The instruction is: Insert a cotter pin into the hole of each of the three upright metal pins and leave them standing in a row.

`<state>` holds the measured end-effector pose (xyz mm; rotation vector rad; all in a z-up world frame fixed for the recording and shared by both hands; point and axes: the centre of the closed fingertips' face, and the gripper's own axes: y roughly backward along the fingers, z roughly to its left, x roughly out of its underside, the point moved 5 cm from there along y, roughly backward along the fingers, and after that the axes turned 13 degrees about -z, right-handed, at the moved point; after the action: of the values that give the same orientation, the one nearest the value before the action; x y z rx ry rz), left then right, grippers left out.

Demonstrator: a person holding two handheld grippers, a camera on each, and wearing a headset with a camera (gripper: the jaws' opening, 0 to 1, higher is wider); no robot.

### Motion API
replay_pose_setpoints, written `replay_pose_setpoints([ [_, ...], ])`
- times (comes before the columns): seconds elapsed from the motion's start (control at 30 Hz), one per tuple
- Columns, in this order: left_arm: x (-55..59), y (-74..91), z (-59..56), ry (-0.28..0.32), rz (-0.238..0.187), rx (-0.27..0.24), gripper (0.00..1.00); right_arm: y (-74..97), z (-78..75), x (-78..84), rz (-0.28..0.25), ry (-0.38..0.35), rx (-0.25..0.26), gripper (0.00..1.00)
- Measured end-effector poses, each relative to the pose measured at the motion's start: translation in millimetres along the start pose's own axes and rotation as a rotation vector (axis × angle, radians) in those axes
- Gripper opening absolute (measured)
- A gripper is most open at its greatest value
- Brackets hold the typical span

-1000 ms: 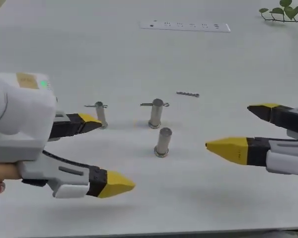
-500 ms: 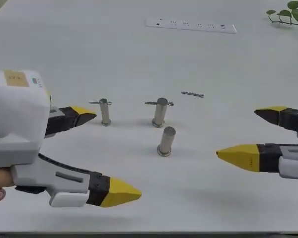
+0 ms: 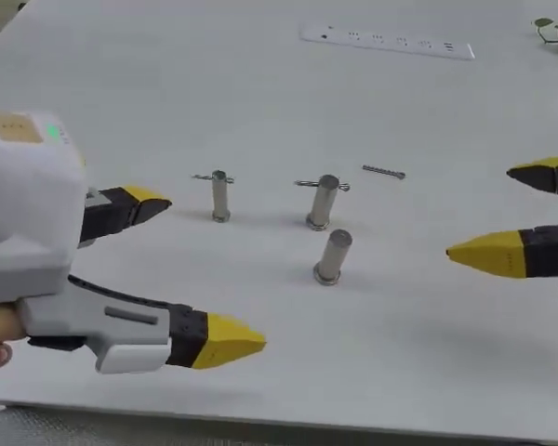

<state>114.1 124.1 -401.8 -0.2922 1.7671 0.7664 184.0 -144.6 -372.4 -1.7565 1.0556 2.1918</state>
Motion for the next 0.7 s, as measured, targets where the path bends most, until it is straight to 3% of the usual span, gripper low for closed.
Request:
replay_pose_setpoints([
  [0.23, 0.1, 5.5, 2.9, 0.019, 0.002, -0.019, 0.93, -11.9, -17.5, -9.3, 0.05, 0.078, -0.04, 0.81],
  [0.4, 1.8, 4.3, 3.8, 0.038, 0.014, -0.089, 0.93, -25.0, -29.3, -13.2, 0.093, 0.128, -0.061, 0.81],
  [0.57, 3.1, 6.3, 2.1, 0.054, 0.02, -0.09, 0.93, -36.8, -36.5, -13.6, 0.139, 0.166, -0.095, 0.75],
  [0.7, 4.0, 7.5, 0.8, 0.061, 0.028, -0.09, 0.93, -51.5, -50.4, -10.6, 0.207, 0.21, -0.118, 0.69],
])
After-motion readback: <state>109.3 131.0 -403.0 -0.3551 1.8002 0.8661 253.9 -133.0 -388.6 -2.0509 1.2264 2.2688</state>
